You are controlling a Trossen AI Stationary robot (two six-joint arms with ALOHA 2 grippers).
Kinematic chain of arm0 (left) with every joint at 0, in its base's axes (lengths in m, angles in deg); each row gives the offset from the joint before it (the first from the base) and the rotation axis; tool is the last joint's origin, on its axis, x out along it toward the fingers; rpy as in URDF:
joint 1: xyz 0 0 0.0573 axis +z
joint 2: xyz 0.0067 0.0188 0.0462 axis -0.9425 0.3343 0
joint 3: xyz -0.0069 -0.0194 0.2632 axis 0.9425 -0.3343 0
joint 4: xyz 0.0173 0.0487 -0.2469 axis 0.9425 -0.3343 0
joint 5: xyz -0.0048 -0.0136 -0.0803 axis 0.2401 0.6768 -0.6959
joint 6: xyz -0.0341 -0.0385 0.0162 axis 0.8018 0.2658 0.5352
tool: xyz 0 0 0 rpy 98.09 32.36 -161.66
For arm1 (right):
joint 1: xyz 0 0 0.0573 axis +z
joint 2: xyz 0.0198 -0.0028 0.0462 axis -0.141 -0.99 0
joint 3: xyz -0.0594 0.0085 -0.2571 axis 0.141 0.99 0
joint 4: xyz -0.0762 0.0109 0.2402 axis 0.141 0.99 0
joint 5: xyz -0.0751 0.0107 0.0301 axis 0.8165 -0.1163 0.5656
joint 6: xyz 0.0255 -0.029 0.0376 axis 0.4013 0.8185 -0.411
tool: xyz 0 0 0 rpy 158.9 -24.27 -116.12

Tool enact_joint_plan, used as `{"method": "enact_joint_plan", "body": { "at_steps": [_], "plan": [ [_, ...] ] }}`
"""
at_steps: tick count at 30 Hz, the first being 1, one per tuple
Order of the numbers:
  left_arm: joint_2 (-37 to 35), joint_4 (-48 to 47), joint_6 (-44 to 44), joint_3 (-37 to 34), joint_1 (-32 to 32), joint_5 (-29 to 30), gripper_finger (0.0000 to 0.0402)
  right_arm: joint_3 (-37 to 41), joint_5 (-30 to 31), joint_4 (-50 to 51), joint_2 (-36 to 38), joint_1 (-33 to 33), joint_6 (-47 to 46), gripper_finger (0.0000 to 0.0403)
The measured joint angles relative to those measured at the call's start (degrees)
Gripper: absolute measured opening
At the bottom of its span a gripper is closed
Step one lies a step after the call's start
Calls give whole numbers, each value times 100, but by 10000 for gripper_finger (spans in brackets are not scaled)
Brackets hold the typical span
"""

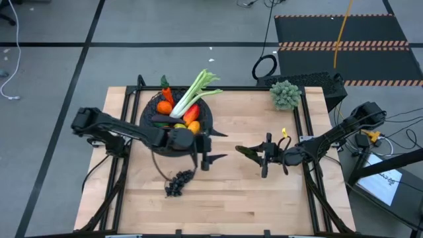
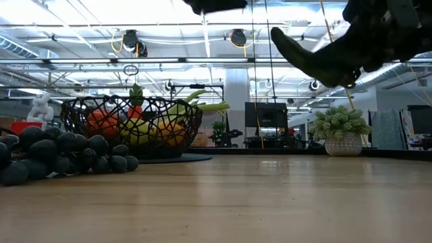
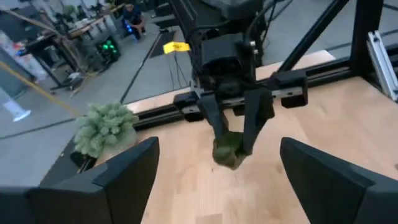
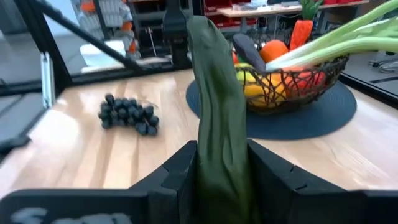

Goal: Build produce basket
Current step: Put the green chili pepper into the black basket

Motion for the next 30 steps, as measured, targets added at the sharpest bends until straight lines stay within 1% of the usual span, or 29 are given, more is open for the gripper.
{"method": "enact_joint_plan", "body": {
  "at_steps": [3,5,6,11,14,18,21,23,25,30],
  "plan": [
    [307,195,-50,0,180,-431,316,0,17,185,0,0,-3,116],
    [492,202,-32,0,302,-849,298,0,20,282,0,-1,17,116],
    [589,221,0,0,350,-944,288,0,20,311,0,-2,49,116],
    [1047,549,20,6,552,-973,238,0,26,560,0,-3,340,116],
    [1308,674,20,11,634,-1041,219,0,28,585,-2,-64,353,116],
    [1618,730,-22,199,691,-1123,210,0,24,621,-2,-149,330,116],
    [1752,972,-38,295,691,-1123,209,2,20,684,-2,-185,324,116],
    [1846,1293,2,352,691,-1130,209,2,20,694,-2,-188,324,116],
    [1874,1262,-7,343,691,-1134,205,4,21,712,-2,-188,316,116],
    [1903,1034,-63,348,779,-1148,163,7,22,802,-2,-186,297,116]
  ]
}}
